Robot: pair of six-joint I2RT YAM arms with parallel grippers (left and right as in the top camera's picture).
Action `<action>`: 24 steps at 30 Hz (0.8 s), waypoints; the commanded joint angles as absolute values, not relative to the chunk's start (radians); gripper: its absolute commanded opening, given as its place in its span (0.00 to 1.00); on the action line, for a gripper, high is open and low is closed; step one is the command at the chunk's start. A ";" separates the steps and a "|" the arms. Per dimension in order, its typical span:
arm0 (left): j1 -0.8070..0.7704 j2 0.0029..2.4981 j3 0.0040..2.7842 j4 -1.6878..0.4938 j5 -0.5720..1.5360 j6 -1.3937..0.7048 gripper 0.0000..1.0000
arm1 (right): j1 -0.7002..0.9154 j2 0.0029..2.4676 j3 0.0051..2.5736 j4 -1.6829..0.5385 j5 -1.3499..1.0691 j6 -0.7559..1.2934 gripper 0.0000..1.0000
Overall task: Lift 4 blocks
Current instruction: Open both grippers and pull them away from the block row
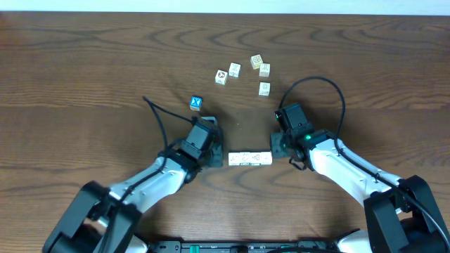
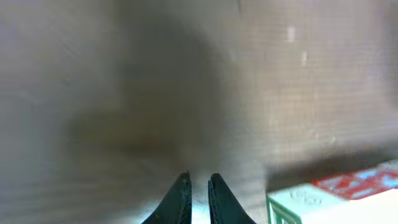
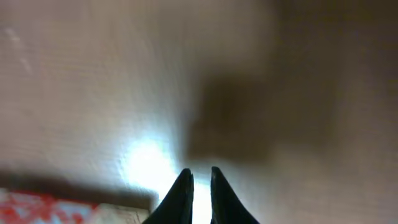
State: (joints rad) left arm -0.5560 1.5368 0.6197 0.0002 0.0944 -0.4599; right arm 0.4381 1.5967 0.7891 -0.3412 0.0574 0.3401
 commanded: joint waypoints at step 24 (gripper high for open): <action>-0.293 0.497 0.654 -0.165 -0.202 -0.255 0.73 | 0.260 1.597 0.981 0.140 0.444 0.174 0.99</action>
State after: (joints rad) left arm -0.2989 0.5339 0.6365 -0.1528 -0.1574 -0.2646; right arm 0.2779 1.5967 0.9680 0.1516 0.4240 0.1802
